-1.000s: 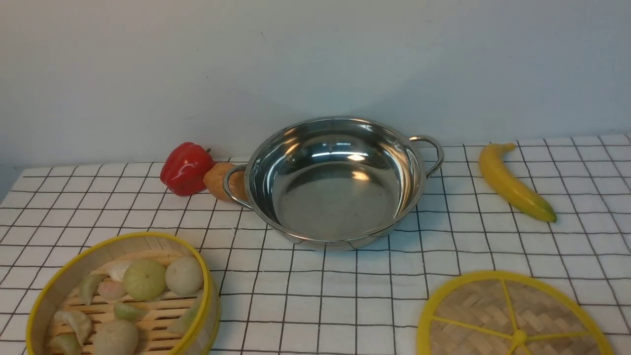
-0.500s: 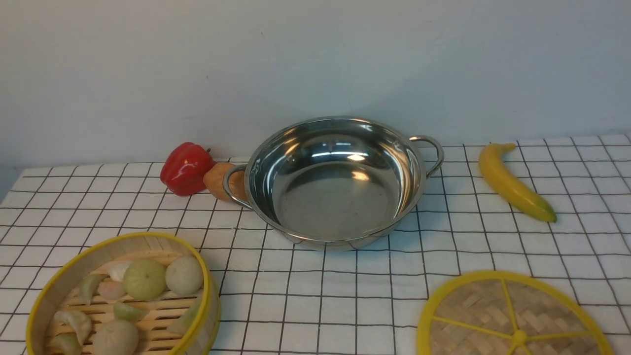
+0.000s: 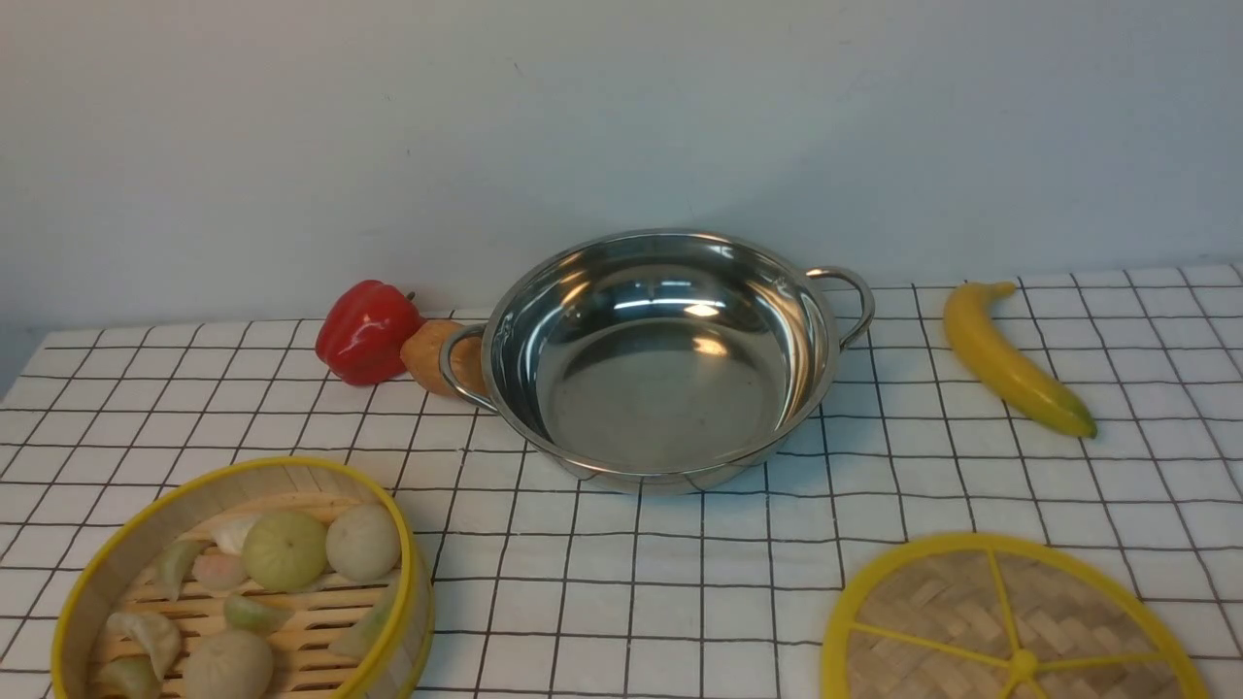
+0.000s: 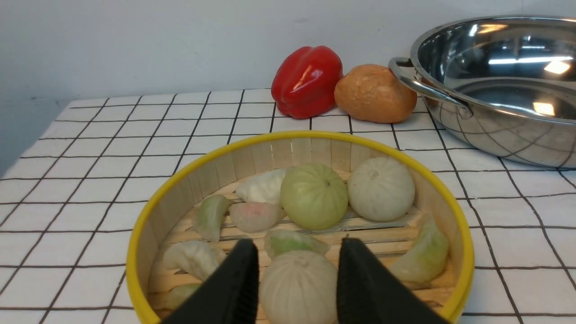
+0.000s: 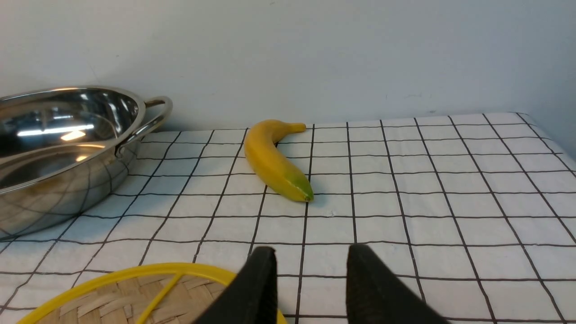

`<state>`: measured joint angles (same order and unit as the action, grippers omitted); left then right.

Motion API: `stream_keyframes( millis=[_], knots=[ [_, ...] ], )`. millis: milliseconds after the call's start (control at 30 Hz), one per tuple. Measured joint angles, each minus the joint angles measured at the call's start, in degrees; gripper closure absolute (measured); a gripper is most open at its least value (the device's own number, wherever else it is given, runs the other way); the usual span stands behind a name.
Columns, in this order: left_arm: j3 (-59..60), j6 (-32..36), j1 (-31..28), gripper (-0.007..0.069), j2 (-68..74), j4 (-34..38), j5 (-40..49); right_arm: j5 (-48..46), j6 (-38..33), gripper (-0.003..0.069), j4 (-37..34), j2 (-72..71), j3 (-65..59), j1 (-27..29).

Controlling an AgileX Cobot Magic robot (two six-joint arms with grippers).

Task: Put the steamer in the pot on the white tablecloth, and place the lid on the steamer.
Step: 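Grasp the rim of the steamer basket holding the buns with the left gripper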

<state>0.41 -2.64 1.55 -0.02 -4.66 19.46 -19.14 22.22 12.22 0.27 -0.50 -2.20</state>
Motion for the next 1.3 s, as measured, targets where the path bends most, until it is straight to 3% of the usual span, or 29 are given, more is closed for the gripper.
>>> stream_keyframes(
  millis=[333, 600, 767, 1000, 1067, 1200, 1300],
  knots=[
    [0.01, -0.45, 0.0, 0.0382, 0.0, 0.69, -0.9, 0.0, 0.0, 0.0419, 0.0, 0.0, 0.0, 0.0],
    [0.07, -7.04, 0.0, 0.0382, 0.0, 18.25, -14.64, 0.0, 0.0, 0.0419, 0.0, 0.0, 0.0, 0.0],
    [-0.51, -6.37, 0.0, 0.0382, 0.09, 20.34, -15.71, 0.0, 0.0, 0.0419, 0.0, 0.0, 0.0, 0.0],
    [-14.44, -1.92, 0.04, 0.0382, 10.22, 20.49, 0.07, 0.0, 0.0, 0.0419, 0.0, 0.0, 0.0, 0.0],
    [-20.08, 3.02, 0.11, 0.0382, 13.91, 20.49, 6.66, 0.0, 0.0, 0.0419, 0.0, 0.0, 0.0, 0.0],
    [-33.32, 20.74, 0.11, 0.0382, 22.64, 21.43, 28.3, 0.0, 0.0, 0.0419, 0.0, 0.0, 0.0, 0.0],
    [-40.16, 27.74, 0.11, 0.0382, 29.16, 23.19, 41.58, 0.0, 0.0, 0.0419, 0.0, 0.0, 0.0, 0.0]
  ],
)
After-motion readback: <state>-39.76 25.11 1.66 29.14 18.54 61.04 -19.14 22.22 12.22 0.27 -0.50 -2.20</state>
